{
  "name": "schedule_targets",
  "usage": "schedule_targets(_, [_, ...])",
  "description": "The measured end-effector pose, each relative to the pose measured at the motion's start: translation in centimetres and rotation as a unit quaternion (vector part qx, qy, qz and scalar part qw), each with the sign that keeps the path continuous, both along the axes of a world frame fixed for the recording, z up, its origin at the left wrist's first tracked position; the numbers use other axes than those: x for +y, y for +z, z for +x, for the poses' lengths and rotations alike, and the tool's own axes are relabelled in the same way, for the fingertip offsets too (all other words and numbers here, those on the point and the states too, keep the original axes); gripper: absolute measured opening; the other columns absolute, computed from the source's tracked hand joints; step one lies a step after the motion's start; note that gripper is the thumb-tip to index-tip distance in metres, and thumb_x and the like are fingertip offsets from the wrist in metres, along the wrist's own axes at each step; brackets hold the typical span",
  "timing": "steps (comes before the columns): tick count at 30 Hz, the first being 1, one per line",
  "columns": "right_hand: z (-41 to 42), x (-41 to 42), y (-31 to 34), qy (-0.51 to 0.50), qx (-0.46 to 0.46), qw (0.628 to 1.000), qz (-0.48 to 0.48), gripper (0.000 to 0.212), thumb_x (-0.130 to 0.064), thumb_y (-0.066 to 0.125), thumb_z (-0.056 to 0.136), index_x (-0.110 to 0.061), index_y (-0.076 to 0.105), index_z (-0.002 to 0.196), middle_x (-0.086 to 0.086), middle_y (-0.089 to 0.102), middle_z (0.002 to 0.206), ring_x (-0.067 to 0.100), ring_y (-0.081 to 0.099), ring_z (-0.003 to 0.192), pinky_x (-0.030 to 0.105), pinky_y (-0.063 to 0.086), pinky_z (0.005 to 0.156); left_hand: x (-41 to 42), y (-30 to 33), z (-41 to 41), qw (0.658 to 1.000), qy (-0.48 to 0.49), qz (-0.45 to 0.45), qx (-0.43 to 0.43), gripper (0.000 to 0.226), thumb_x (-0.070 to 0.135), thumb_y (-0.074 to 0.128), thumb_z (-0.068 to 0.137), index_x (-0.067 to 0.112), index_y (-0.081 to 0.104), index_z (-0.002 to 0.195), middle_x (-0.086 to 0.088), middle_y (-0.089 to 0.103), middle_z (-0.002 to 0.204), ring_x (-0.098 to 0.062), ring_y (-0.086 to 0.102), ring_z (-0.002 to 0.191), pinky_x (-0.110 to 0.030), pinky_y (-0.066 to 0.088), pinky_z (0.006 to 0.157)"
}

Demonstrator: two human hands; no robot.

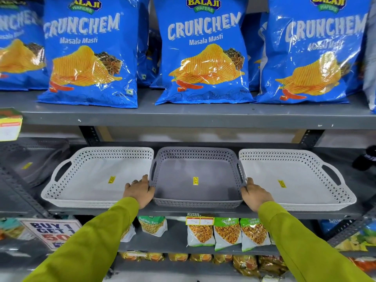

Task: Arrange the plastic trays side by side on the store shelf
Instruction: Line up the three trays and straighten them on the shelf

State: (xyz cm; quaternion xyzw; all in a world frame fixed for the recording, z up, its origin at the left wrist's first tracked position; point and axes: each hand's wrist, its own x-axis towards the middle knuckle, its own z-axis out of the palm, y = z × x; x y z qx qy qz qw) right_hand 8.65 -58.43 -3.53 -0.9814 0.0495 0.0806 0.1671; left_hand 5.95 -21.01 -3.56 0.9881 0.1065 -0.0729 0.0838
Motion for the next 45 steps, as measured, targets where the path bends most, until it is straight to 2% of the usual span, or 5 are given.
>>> schedule_targets(10, [-0.2,0.0,0.1,-0.001,0.004,1.000,0.002,0.030,-0.033,0.035,0.097,-0.011,0.038,0.117,0.021,0.066,0.114,0.039,0.062,0.099,0.041,0.043,0.077,-0.4,0.2,0.0,1.000,0.011,0.001,0.009,0.048,0.034,0.033,0.092,0.011,0.034,0.134,-0.016,0.061,0.124,-0.032,0.052,0.118,-0.045,0.035,0.102])
schedule_targets(14, [-0.1,0.0,0.2,-0.004,0.004,1.000,0.000,0.038,-0.032,0.035,0.098,-0.009,0.035,0.129,0.023,0.063,0.121,0.041,0.060,0.106,0.042,0.041,0.079,-0.4,0.2,0.2,1.000,0.011,-0.005,0.012,0.046,0.037,0.032,0.092,0.011,0.036,0.130,-0.016,0.061,0.123,-0.032,0.051,0.119,-0.045,0.035,0.100])
schedule_targets(19, [-0.1,-0.1,0.1,0.000,-0.002,1.000,-0.002,0.041,-0.031,0.034,0.099,-0.008,0.034,0.132,0.024,0.062,0.122,0.041,0.060,0.107,0.041,0.037,0.076,-0.4,0.1,0.3,1.000,0.011,-0.002,0.013,0.046,0.038,0.031,0.092,0.011,0.037,0.129,-0.015,0.062,0.123,-0.032,0.052,0.118,-0.045,0.035,0.100])
schedule_targets(30, [-0.3,0.0,0.1,-0.013,-0.006,1.000,-0.026,0.061,-0.037,0.037,0.096,-0.011,0.021,0.149,0.021,0.060,0.130,0.039,0.059,0.113,0.043,0.047,0.090,-0.6,0.4,0.0,1.000,0.009,0.027,-0.003,0.049,0.039,0.034,0.091,0.010,0.037,0.130,-0.013,0.064,0.120,-0.031,0.054,0.115,-0.045,0.034,0.099])
schedule_targets(45, [-0.6,0.4,0.4,-0.020,0.002,0.998,-0.053,0.066,-0.034,0.033,0.098,-0.012,0.007,0.154,0.019,0.058,0.134,0.037,0.058,0.116,0.042,0.047,0.092,-0.7,0.8,-0.8,0.999,-0.021,0.030,-0.003,0.069,0.037,0.040,0.088,0.005,0.020,0.146,-0.013,0.056,0.133,-0.031,0.049,0.124,-0.044,0.033,0.103])
